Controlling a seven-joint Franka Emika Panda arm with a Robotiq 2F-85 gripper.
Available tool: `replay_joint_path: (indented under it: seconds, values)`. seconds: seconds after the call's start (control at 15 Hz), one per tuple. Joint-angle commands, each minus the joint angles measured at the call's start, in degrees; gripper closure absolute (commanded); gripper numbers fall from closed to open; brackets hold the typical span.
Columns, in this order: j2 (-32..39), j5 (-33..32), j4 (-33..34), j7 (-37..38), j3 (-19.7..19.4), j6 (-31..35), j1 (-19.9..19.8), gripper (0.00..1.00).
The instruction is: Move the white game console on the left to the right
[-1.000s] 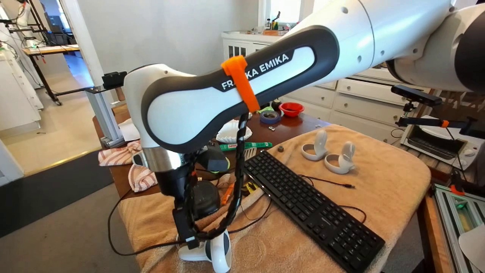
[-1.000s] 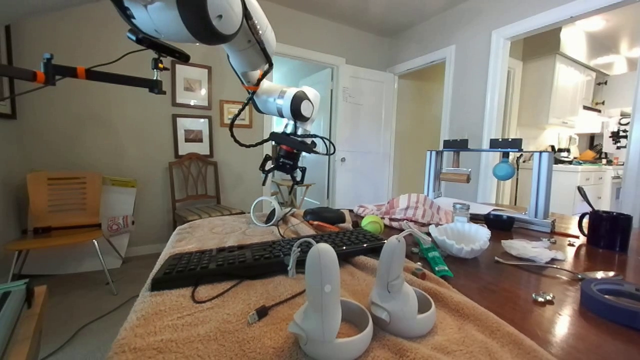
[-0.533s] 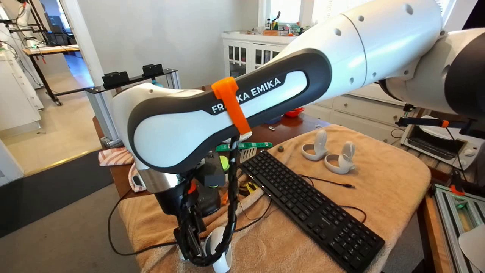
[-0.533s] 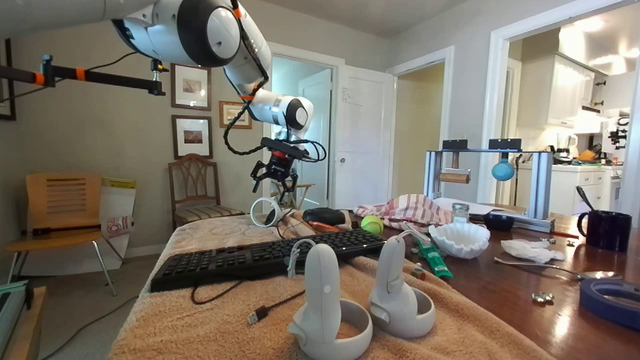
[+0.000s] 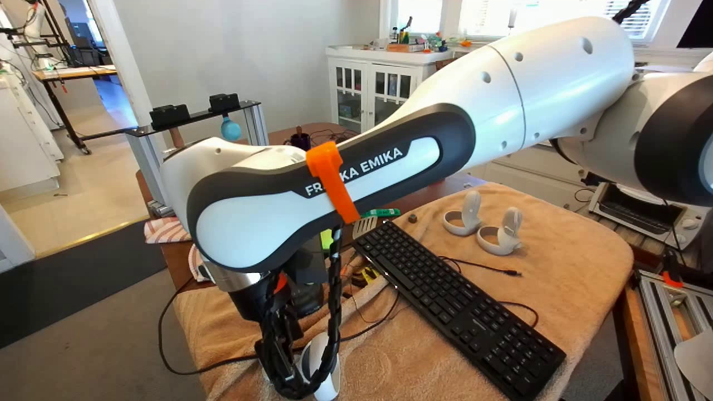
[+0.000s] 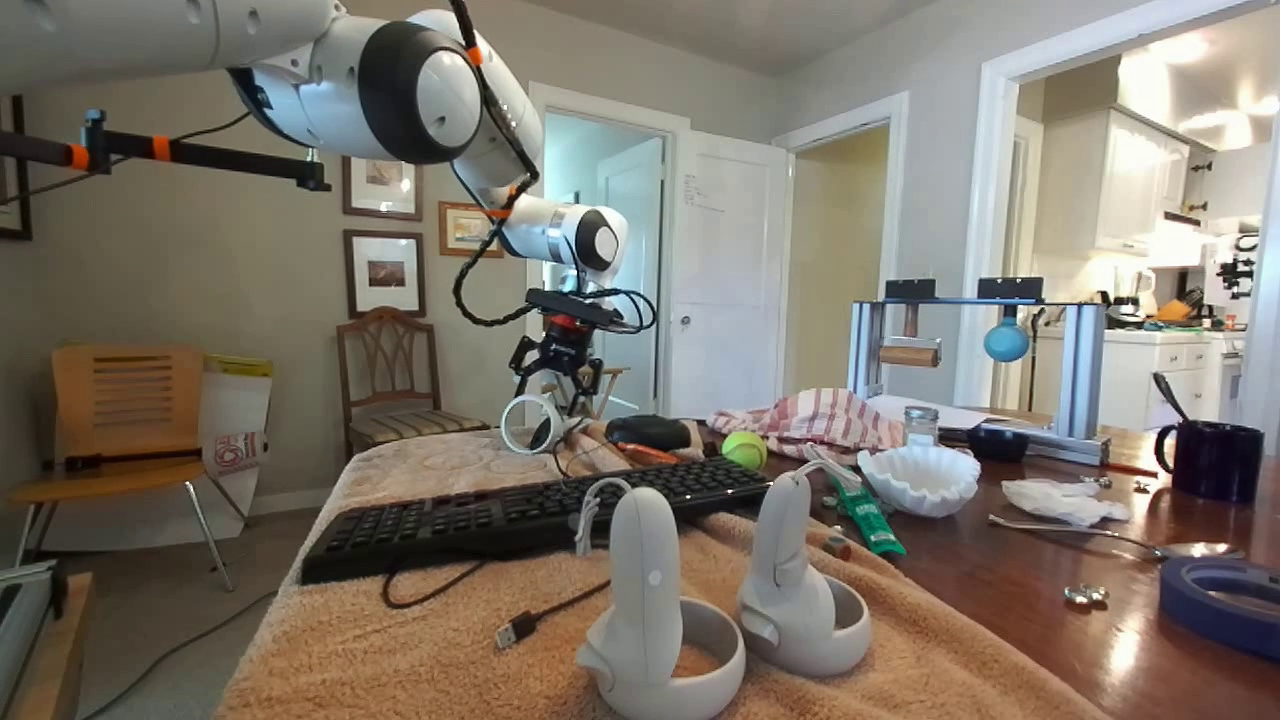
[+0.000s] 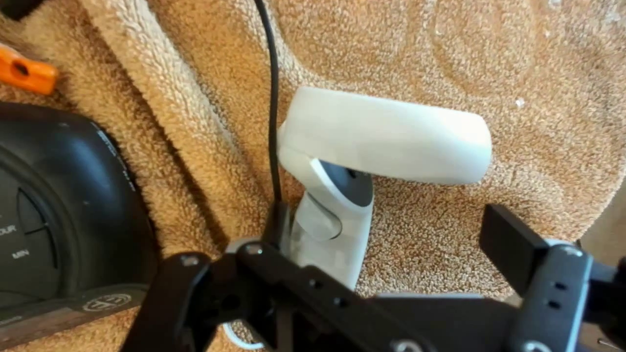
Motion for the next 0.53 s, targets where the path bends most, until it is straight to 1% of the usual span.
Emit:
replay_joint_path:
  seconds: [0.0,0.27,0.47]
  values:
    - [3.13,-1.18,4.13,2.09,-1.08,-0.38,1.66,0.00]
    - [4.19,-1.55,5.02,3.30,-2.13,0.13,2.62,0.00]
    - [4.61,-1.95,5.04,4.83,-3.19,2.33,3.41,0.00]
